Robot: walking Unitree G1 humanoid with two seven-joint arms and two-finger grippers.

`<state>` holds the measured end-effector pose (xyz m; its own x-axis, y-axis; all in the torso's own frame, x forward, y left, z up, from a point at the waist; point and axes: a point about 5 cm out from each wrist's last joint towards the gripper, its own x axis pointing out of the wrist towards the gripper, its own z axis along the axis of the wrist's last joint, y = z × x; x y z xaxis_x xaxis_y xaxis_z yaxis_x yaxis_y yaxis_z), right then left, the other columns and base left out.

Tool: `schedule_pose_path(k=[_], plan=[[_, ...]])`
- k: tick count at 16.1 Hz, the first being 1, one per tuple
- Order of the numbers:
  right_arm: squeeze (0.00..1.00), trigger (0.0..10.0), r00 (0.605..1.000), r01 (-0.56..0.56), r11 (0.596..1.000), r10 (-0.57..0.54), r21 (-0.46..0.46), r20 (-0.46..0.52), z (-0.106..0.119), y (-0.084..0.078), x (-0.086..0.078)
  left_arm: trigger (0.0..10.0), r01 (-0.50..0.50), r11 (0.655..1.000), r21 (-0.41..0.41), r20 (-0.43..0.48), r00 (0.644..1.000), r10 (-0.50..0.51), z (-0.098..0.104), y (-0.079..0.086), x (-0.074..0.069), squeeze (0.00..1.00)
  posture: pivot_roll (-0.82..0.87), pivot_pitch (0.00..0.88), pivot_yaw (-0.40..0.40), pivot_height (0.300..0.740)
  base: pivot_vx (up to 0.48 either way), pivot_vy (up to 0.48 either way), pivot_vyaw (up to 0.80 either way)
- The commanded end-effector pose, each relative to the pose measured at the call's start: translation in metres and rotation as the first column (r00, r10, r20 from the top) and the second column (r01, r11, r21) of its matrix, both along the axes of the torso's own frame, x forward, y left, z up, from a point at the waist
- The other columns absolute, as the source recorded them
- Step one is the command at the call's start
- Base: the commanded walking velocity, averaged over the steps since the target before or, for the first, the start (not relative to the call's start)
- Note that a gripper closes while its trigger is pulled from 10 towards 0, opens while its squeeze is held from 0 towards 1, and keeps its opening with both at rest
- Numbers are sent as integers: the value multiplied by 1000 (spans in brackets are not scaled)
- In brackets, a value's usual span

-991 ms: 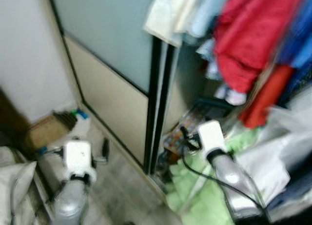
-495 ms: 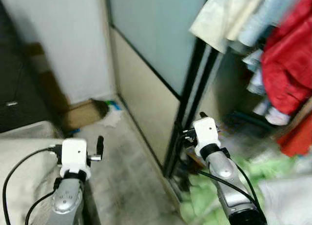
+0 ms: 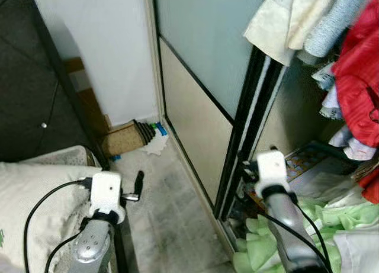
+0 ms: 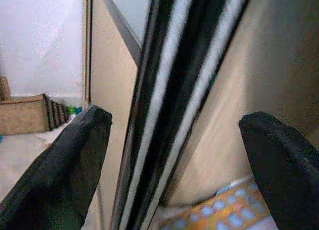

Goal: Clean up the room

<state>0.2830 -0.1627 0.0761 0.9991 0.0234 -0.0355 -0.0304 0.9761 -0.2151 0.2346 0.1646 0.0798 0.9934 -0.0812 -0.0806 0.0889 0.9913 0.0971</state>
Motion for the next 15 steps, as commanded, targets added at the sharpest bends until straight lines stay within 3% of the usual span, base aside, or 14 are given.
schedule_pose_path(k=[1,3,5,9,15], plan=[[0,10000,999,16,1000,-16,1,35,6,-1,-1,10000,21,1000,-1,-3,1000,-21,1,0,3,0,-16,0,56,740,0,0,0],[0,10000,998,57,998,-57,-10,19,5,-2,-3,10000,33,999,-3,2,999,-33,2,-2,9,0,-38,0,54,740,0,0,0],[0,10000,1000,5,999,-4,-31,14,7,2,-3,10000,29,1000,-8,13,1000,-29,2,-5,15,0,-55,0,26,740,0,0,0],[0,10000,1000,0,996,-1,-88,-3,8,-3,0,10000,11,1000,-6,36,999,-11,3,-3,21,0,-62,0,-35,740,0,0,0],[0,10000,998,58,996,-59,-66,-16,-3,-2,-5,10000,36,999,-9,8,999,-35,-7,-7,17,0,-64,0,16,740,0,0,0]])
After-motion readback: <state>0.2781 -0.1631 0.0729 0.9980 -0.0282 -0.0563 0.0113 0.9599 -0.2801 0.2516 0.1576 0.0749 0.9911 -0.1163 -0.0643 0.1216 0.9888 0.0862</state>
